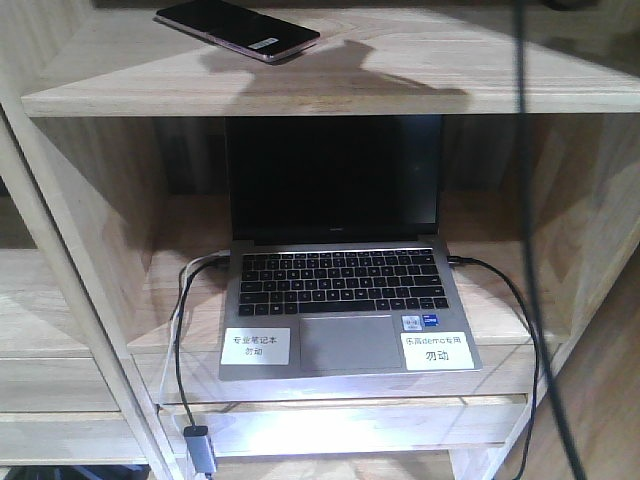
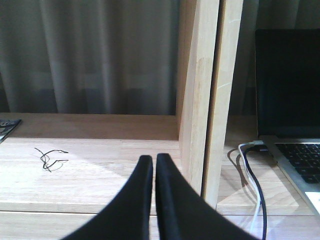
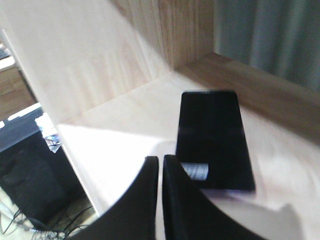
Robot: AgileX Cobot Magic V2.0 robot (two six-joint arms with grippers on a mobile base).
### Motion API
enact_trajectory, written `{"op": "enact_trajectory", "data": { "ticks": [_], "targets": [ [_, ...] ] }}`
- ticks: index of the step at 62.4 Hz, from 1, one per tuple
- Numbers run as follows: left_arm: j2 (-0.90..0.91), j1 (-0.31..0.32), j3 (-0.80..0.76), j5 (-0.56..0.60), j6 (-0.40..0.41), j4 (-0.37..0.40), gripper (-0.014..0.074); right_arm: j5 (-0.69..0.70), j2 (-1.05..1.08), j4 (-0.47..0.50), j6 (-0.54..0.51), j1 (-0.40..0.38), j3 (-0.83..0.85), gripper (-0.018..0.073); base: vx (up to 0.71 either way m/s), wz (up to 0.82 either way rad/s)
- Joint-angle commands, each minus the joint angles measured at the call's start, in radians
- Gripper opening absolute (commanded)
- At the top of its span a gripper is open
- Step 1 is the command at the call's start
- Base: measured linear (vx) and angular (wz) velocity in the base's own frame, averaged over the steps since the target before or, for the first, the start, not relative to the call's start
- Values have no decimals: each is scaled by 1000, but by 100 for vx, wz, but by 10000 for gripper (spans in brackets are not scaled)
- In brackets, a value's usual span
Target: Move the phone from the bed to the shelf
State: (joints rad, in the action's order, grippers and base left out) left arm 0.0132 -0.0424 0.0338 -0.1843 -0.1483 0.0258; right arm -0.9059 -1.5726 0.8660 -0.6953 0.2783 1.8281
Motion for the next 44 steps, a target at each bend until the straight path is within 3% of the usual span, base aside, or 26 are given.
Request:
{"op": "enact_trajectory", "data": {
  "ticks": [1, 27, 44],
  "targets": [
    [13, 4, -21, 72, 6, 9, 1, 137, 136, 34, -28, -5, -99, -6, 0, 0],
    [13, 4, -21, 72, 6, 9, 1, 402, 626, 35, -59, -5, -733, -6, 0, 0],
    [13, 4, -21, 72, 6, 9, 1, 456, 904, 36, -58, -5, -1040, -5, 0, 0]
  ]
}}
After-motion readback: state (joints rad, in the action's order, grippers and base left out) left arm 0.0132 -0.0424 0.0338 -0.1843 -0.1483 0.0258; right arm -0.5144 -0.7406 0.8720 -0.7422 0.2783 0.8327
